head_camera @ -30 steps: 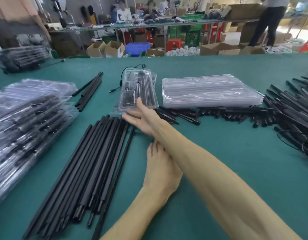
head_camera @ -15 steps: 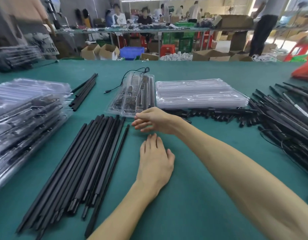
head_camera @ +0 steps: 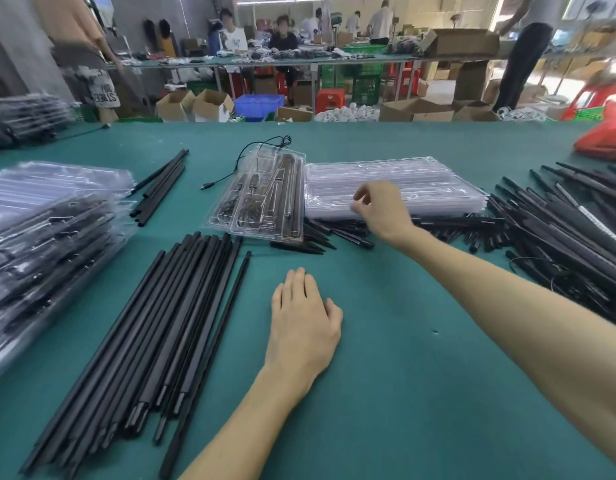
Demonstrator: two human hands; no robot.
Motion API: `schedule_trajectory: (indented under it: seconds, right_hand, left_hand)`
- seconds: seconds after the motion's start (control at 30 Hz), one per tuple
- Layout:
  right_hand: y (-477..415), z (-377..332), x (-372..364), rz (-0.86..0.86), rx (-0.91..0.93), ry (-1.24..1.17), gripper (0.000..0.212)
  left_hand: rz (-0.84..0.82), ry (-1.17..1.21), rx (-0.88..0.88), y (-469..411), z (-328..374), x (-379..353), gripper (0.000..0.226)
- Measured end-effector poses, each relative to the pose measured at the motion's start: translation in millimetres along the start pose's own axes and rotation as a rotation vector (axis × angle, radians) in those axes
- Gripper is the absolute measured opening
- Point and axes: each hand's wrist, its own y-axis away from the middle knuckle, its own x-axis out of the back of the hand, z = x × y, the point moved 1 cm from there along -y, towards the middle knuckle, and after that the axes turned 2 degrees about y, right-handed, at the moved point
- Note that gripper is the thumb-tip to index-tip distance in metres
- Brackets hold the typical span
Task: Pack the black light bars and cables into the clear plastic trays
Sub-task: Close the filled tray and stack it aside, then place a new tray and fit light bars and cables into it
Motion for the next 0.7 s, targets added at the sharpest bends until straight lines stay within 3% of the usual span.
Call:
schedule_trajectory:
  seconds: [0.13,0.3,0.7]
  right_hand:
    - [-12,31,15,-0.041,0.002,0.282,0.028]
    - [-18,44,22,-0.016,0.006,0.289,0.020]
    - [-38,47,26,0.017,-0.077,0.175,0.013]
  left_hand:
    - [0.040,-0.026,0.004,-4,1,1,0.051]
    - [0.069,-0.040,0.021,-14,4,1,0.034]
    - [0.075,-0.069,0.009,-15,3,-3,0.034]
